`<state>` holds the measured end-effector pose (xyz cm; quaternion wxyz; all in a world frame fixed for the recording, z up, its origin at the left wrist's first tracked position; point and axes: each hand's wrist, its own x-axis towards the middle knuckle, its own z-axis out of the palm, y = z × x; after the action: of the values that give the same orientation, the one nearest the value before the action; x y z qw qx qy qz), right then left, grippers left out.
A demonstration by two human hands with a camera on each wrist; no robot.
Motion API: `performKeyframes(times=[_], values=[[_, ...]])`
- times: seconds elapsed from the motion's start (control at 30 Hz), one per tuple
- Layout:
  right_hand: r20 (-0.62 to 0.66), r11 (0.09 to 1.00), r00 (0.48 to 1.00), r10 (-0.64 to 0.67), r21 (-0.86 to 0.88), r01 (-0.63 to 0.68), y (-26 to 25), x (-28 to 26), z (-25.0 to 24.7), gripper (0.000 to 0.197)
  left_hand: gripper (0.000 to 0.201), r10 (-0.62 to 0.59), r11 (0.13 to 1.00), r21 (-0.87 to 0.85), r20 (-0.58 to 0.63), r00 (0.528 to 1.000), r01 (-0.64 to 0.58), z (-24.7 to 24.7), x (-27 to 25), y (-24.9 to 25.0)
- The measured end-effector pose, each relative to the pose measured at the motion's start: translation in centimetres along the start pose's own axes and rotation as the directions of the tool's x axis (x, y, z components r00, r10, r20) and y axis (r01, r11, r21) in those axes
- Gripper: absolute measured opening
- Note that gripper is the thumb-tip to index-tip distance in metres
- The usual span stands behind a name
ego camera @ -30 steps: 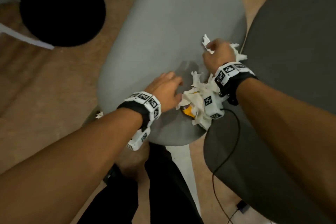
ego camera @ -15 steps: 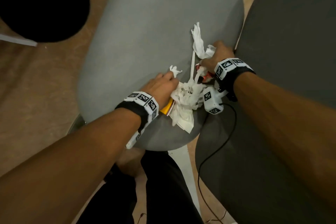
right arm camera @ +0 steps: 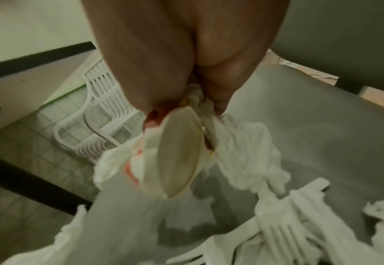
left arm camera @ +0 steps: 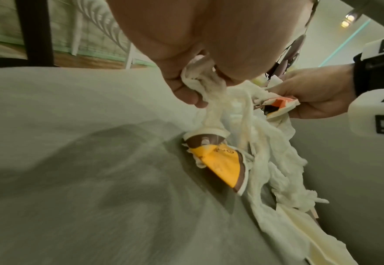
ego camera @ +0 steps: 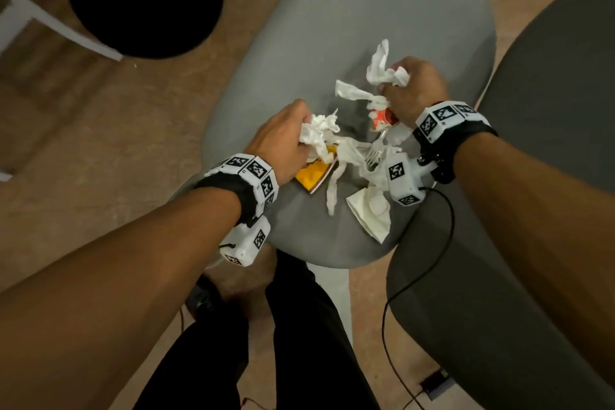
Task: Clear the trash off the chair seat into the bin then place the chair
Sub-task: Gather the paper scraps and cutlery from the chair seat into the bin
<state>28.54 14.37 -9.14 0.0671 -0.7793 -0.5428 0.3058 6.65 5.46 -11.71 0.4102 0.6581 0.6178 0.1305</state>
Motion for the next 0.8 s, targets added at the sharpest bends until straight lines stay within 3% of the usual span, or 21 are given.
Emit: performKeyframes(times=[0.07, 0.17, 0.27, 0.43, 0.5, 0.63, 0.7, 0.8], values=[[0.067, 0.998, 0.997, -0.048, 0.03, 0.046, -1.6, -1.5, 0.8, 0.01, 0.023, 0.0, 1.0, -0.029, -0.052, 0.999, -0.002, -0.8, -1.3, -0.9], [0.162, 0.991, 0.979, -0.127, 0.059, 0.118, -4.2, -4.5, 2.9, 0.011, 0.038, 0.001, 0.998, -0.063, -0.085, 0.996, -0.007, -2.0, -3.8, -3.3], [0.247, 0.978, 0.947, -0.206, 0.082, 0.191, -7.4, -8.2, 5.6, 0.015, 0.025, -0.056, 0.997, -0.056, -0.118, 0.991, 0.049, -3.5, -7.0, -6.3], [0.409, 0.951, 0.86, -0.305, 0.177, 0.253, -12.0, -15.3, 12.8, 0.019, 0.017, -0.259, 0.964, -0.115, -0.191, 0.947, 0.24, -4.9, -12.9, -13.2], [0.512, 0.949, 0.8, -0.314, 0.187, 0.254, -12.8, -17.8, 16.7, 0.018, 0.014, -0.352, 0.926, -0.196, -0.131, 0.927, 0.323, -5.0, -15.3, -15.8], [0.647, 0.968, 0.724, -0.238, 0.099, 0.23, -12.0, -20.6, 24.8, 0.016, 0.006, -0.434, 0.866, -0.283, -0.021, 0.9, 0.411, -3.8, -19.1, -20.2], [0.671, 0.991, 0.731, -0.126, 0.053, 0.123, -10.5, -20.5, 28.1, 0.017, 0.016, -0.518, 0.826, -0.277, -0.033, 0.854, 0.491, -2.3, -19.8, -22.7], [0.616, 0.998, 0.787, 0.036, 0.014, -0.056, -8.3, -19.2, 31.6, 0.026, 0.023, -0.672, 0.711, -0.31, -0.037, 0.74, 0.631, -0.1, -20.0, -25.4]])
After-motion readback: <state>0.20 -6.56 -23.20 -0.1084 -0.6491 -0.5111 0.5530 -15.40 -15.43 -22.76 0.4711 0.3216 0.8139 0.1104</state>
